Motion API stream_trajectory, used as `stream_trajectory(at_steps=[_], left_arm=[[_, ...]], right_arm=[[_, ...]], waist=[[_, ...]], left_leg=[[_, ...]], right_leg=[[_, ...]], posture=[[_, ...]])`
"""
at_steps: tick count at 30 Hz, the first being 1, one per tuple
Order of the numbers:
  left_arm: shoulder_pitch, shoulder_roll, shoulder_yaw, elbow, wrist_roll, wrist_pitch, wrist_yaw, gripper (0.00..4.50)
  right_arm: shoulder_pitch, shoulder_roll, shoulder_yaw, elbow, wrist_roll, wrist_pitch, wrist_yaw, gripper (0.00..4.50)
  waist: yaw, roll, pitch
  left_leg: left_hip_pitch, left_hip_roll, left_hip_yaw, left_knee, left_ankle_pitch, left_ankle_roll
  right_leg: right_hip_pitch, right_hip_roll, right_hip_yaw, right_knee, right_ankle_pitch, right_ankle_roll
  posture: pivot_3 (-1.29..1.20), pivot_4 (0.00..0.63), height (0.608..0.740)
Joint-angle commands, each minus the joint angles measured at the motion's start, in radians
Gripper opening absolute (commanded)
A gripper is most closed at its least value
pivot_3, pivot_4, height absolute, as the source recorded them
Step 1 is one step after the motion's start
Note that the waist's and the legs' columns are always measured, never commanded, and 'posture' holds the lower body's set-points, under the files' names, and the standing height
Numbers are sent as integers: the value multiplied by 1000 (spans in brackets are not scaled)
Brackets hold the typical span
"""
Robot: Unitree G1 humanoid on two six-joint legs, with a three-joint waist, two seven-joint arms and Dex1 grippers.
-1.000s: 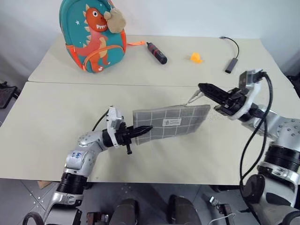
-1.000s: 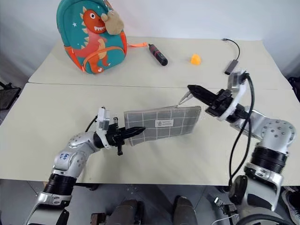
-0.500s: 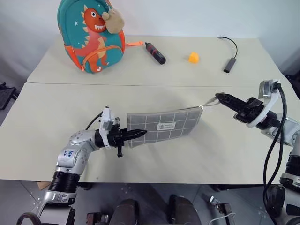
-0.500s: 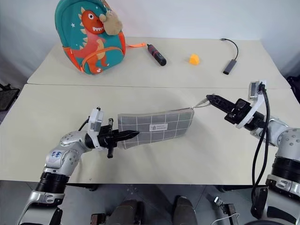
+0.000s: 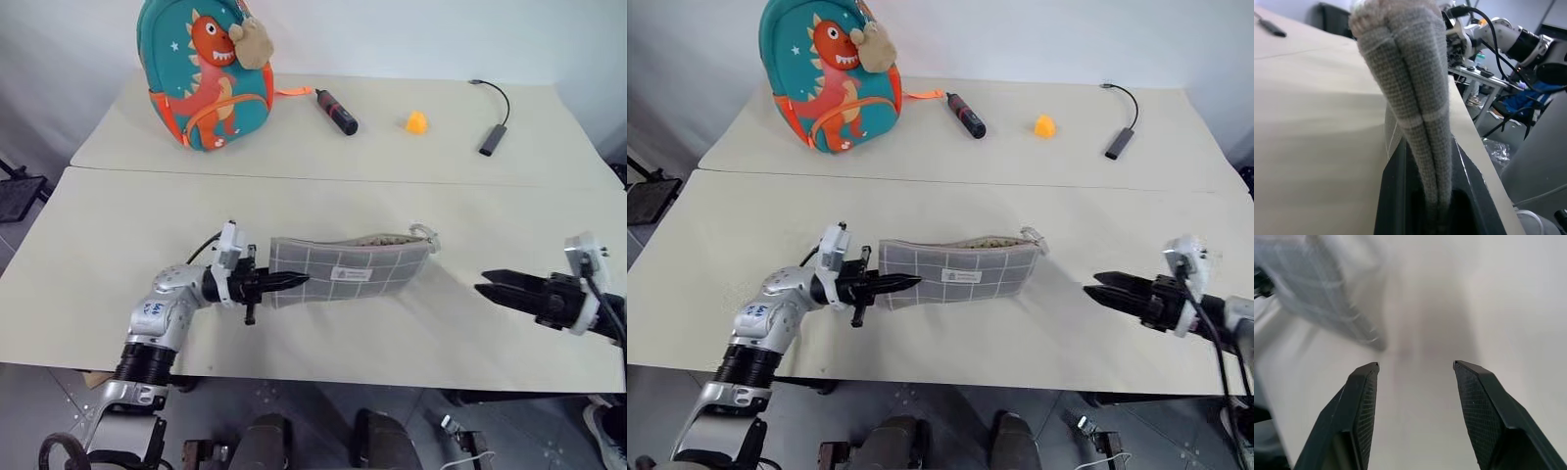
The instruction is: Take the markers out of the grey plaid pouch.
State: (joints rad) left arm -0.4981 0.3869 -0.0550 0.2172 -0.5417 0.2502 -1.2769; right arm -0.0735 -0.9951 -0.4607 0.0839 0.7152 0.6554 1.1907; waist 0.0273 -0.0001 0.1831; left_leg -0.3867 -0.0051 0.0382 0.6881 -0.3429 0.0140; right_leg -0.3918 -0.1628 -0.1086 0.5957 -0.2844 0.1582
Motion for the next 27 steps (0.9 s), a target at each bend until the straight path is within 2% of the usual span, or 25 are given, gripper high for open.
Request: stream_trajectory(at_steps=[1, 6, 9, 14, 19, 23, 27], left_arm=[[-29, -47, -27, -12, 35, -78, -7, 0], [-46, -104, -25, 35, 116, -240, 33, 0], [-55, -132, -24, 104, 218, -488, 87, 0], [-16, -139, -41, 160, 286, -671, 106, 0], [30, -141, -58, 131, 295, -711, 131, 0], [52, -135, -69, 118, 300, -708, 149, 0], [57, -128, -68, 99, 289, -689, 170, 0]], right_arm=[[-91, -78, -95, 54, 7, -45, 32, 1621], [-210, -107, -29, -38, 2, -70, 69, 35], [-331, -59, 82, -163, 13, -75, 40, 35], [-393, 21, 230, -363, 51, -31, 13, 35], [-400, 76, 355, -473, 6, -23, -39, 35], [-414, 104, 423, -462, -41, -30, -63, 35], [-393, 77, 480, -422, -164, -102, -51, 35]], waist=[[-2, 0, 0], [-14, 1, 0], [-17, 1, 0], [-3, 0, 0], [6, 0, 0], [0, 0, 0], [-1, 0, 0]], left_leg=[[0, 0, 0, 0, 0, 0], [1, 3, 1, 1, 0, 0], [1, 2, 1, 3, 0, 0], [-1, 2, -1, 5, 0, 0], [-4, 0, -2, 10, -3, 4], [-4, -1, -2, 11, -4, 5], [-4, -1, -2, 11, -4, 5]], right_leg=[[0, 0, 0, 0, 0, 0], [0, 1, 0, 1, 0, 0], [0, 1, 0, 1, 0, 0], [0, 1, -1, 1, 1, 0], [0, -1, -1, 1, 2, 1], [2, -2, -1, -1, 4, 3], [2, -2, -1, -1, 4, 3]], posture=[[0, 150, 740], [0, 150, 740], [0, 150, 740], [0, 150, 740], [0, 150, 740], [0, 150, 740], [0, 150, 740]])
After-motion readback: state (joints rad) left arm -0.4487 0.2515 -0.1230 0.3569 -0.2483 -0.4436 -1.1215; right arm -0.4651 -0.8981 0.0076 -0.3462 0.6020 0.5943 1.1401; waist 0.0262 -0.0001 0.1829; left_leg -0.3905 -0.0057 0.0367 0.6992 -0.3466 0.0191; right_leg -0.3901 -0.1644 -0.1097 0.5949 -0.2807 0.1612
